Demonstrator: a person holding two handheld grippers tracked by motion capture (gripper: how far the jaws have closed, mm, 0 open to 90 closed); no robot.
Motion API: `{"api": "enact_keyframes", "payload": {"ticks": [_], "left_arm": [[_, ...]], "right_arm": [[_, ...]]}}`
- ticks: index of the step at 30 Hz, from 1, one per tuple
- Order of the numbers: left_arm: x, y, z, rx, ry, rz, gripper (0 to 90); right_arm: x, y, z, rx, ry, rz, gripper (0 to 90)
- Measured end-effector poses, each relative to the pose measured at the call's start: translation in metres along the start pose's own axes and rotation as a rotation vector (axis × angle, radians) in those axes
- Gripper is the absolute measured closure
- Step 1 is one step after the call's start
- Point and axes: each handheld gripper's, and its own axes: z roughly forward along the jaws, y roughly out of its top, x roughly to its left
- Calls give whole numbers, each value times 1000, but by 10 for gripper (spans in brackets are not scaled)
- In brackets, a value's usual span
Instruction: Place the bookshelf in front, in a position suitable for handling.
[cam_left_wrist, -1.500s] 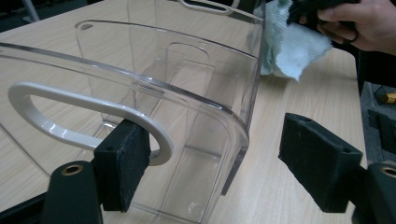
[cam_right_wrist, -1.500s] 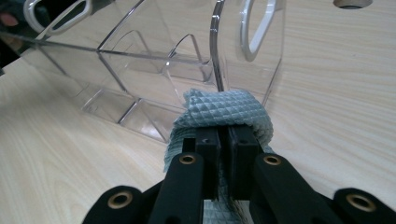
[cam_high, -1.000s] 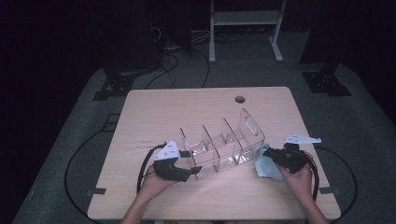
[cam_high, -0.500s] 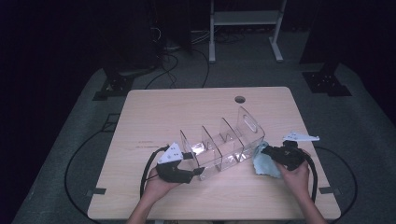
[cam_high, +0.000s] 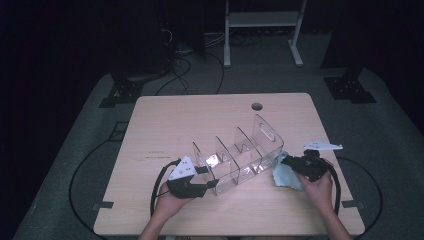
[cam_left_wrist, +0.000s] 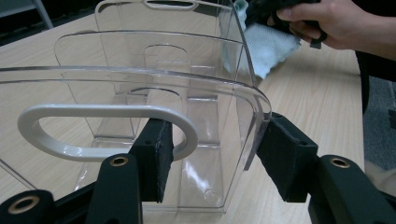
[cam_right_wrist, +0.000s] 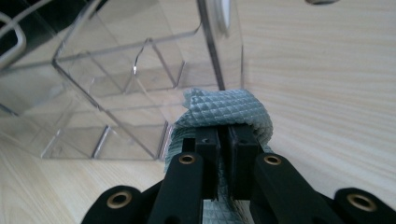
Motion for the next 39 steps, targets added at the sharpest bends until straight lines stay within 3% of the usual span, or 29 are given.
{"api": "enact_keyframes", "payload": {"ticks": [10,15,22,25,26,31,36,39], "left_arm": [[-6,-2,-4,-4,-3,4,475],[-6,-3,-6,-4,-7,8,476],[-7,-4,-8,-2,-12,7,476],[-8,-3,-8,2,-11,8,476],[-8,-3,-8,2,-10,5,476],[-8,-3,-8,1,-10,6,475],[-8,-3,-8,-3,-14,3,476],[-8,-3,-7,0,-22,3,474]], "right_arm": [[4,27,-22,-95,-4,-36,845],[0,19,-13,-82,2,-23,845],[-5,-10,9,-2,-6,10,846],[3,-3,2,-21,-24,-8,845],[7,1,0,-23,-45,-37,845],[15,14,-15,-81,-40,-65,845],[9,10,-8,-65,-32,-54,846],[4,-2,4,-23,-35,-31,845]]}}
